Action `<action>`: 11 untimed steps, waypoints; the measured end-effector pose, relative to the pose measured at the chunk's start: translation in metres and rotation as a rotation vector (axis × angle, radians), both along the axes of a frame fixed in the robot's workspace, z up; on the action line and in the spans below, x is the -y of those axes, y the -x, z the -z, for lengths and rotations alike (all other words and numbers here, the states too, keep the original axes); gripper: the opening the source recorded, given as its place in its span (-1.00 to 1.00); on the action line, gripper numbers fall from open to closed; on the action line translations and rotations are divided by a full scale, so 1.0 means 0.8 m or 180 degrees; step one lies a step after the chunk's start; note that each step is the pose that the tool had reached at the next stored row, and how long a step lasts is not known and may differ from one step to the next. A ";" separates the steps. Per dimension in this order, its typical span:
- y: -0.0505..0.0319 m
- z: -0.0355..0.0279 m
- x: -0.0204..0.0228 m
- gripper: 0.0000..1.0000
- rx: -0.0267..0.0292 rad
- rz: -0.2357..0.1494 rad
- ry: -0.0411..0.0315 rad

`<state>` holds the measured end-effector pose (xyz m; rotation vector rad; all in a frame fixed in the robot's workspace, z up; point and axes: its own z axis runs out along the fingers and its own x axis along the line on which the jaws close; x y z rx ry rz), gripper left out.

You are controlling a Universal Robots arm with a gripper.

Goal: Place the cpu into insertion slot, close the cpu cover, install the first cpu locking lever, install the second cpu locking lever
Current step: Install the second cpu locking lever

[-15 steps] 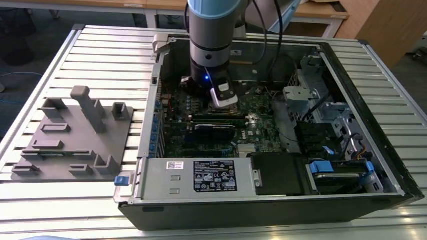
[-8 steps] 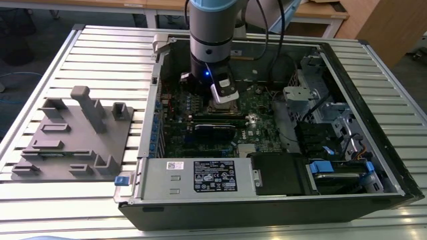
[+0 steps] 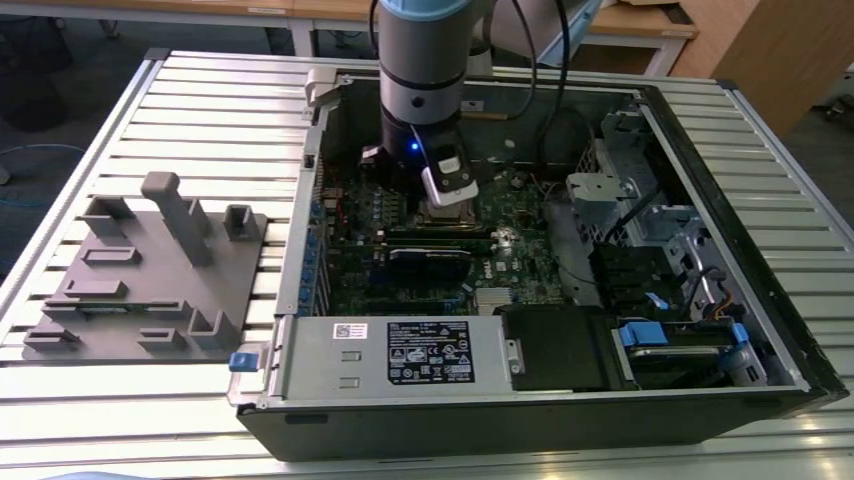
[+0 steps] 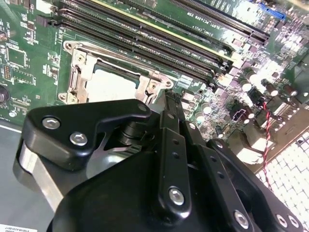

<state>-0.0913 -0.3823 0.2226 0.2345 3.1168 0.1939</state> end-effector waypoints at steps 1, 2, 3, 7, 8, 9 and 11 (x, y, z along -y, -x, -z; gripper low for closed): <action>0.000 0.0000 -0.0002 -0.80 0.0003 0.0000 0.0006; 0.000 0.0000 -0.0004 -0.80 0.0007 0.0000 0.0011; 0.000 0.0000 -0.0006 -0.80 0.0010 0.0000 0.0014; 0.000 0.0001 -0.0022 -0.80 0.0015 0.0000 0.0019; 0.000 0.0001 -0.0028 -0.80 0.0016 0.0000 0.0020; 0.000 0.0002 -0.0036 -0.80 0.0016 0.0000 0.0021; -0.001 0.0004 -0.0048 -0.80 0.0016 -0.0001 0.0022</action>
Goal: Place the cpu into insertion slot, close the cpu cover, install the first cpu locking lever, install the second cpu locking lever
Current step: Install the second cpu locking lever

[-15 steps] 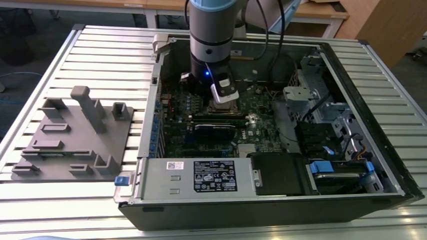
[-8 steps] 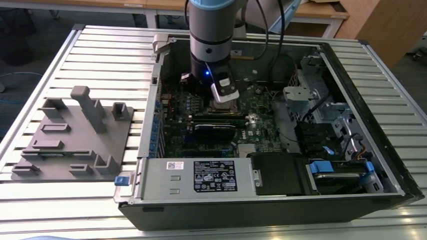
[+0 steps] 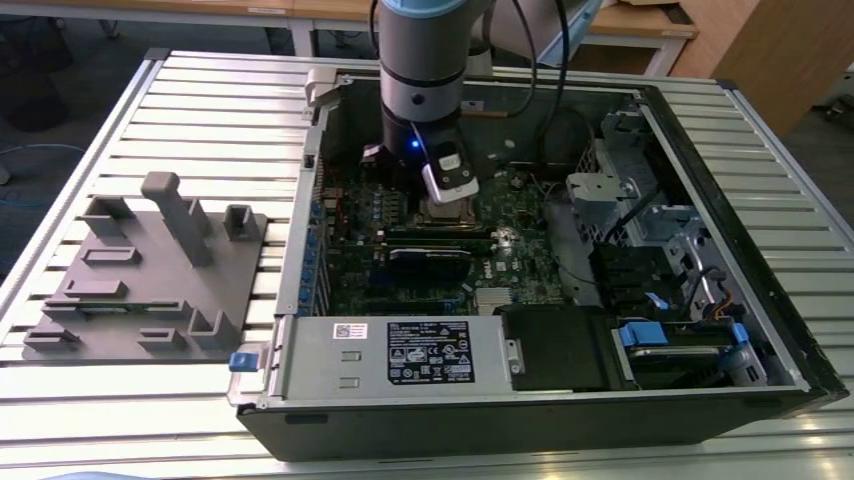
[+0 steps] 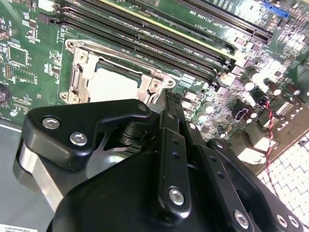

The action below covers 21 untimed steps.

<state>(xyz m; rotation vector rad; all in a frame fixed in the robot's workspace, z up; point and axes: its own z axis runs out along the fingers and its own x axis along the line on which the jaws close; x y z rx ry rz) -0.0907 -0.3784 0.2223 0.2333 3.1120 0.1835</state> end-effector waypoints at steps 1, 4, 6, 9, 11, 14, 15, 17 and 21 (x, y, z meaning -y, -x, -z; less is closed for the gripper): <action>0.000 0.0001 -0.0007 -0.80 0.0000 0.0000 0.0001; -0.002 0.0002 -0.0026 -0.80 0.0000 0.0001 0.0003; -0.004 0.0002 -0.0034 -0.80 0.0000 0.0001 0.0006; -0.008 0.0003 -0.0045 -0.80 0.0000 0.0001 0.0011; -0.010 0.0003 -0.0051 -0.80 0.0000 0.0001 0.0015; -0.014 0.0003 -0.0060 -0.80 0.0000 0.0001 0.0023; -0.016 0.0003 -0.0063 -0.80 0.0000 0.0001 0.0026; -0.018 0.0003 -0.0068 -0.80 0.0000 0.0001 0.0032; -0.019 0.0003 -0.0073 -0.80 0.0000 0.0002 0.0039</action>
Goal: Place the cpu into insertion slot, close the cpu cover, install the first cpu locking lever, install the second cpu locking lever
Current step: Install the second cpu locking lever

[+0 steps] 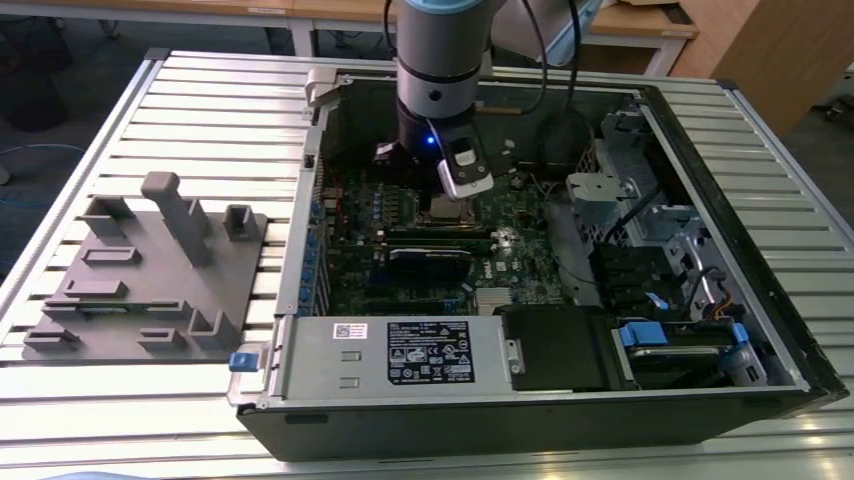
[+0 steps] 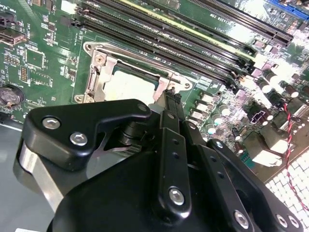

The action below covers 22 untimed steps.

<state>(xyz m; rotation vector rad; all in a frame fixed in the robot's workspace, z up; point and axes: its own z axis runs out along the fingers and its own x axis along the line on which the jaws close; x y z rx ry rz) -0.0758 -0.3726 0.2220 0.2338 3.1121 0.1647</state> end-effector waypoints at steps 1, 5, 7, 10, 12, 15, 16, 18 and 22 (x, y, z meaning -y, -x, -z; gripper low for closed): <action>0.000 0.0000 0.0000 -0.80 0.0000 0.0000 0.0000; 0.000 0.0000 -0.0001 -0.80 0.0000 -0.0001 0.0000; -0.001 -0.0001 -0.0004 -0.80 0.0000 -0.0001 0.0006; -0.005 0.0000 -0.0010 -0.80 0.0000 0.0000 0.0017; -0.007 0.0000 -0.0014 -0.80 0.0000 0.0000 0.0026; -0.011 0.0000 -0.0021 -0.80 0.0000 0.0001 0.0039; -0.012 0.0000 -0.0023 -0.80 0.0000 0.0001 0.0044; -0.015 -0.0001 -0.0026 -0.80 0.0000 0.0002 0.0054; -0.020 0.0000 -0.0033 -0.80 0.0000 0.0002 0.0071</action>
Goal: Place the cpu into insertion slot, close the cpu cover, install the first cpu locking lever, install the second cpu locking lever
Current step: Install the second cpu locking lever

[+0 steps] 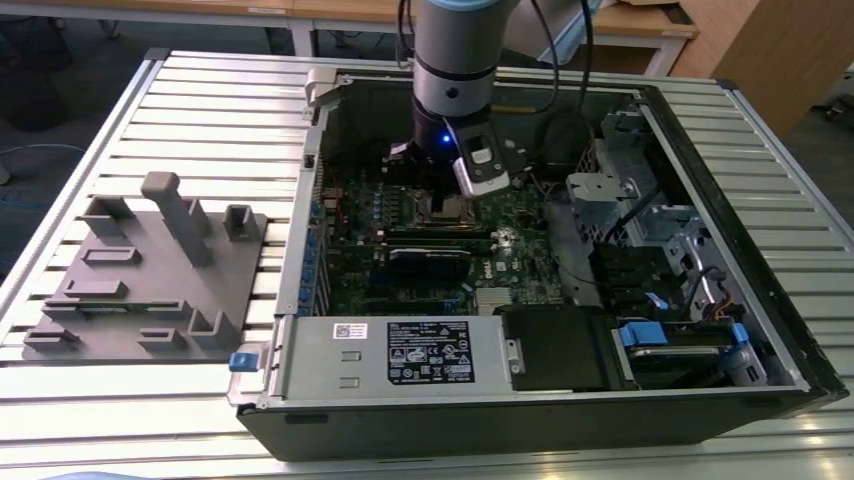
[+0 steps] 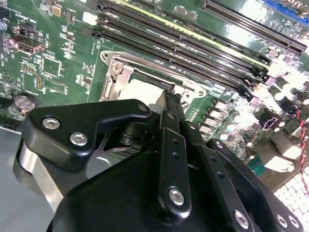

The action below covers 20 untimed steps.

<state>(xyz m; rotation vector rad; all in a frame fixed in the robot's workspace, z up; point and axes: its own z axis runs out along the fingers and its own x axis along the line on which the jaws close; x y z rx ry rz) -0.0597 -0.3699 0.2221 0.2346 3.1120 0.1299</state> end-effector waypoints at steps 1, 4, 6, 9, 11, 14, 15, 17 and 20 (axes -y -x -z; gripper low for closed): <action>-0.001 0.0000 -0.0002 -0.80 0.0000 0.0000 0.0004; -0.003 0.0000 -0.0009 -0.80 0.0000 0.0001 0.0010; -0.003 0.0000 -0.0022 -0.80 0.0000 0.0001 0.0013; -0.003 0.0000 -0.0050 -0.80 0.0000 0.0000 0.0017; -0.003 0.0000 -0.0068 -0.80 0.0000 0.0000 0.0020; -0.003 0.0001 -0.0096 -0.80 0.0000 0.0001 0.0026; -0.003 0.0001 -0.0104 -0.80 0.0000 0.0000 0.0029; -0.003 0.0000 -0.0122 -0.80 0.0000 0.0001 0.0038; -0.003 0.0001 -0.0146 -0.80 0.0001 0.0000 0.0046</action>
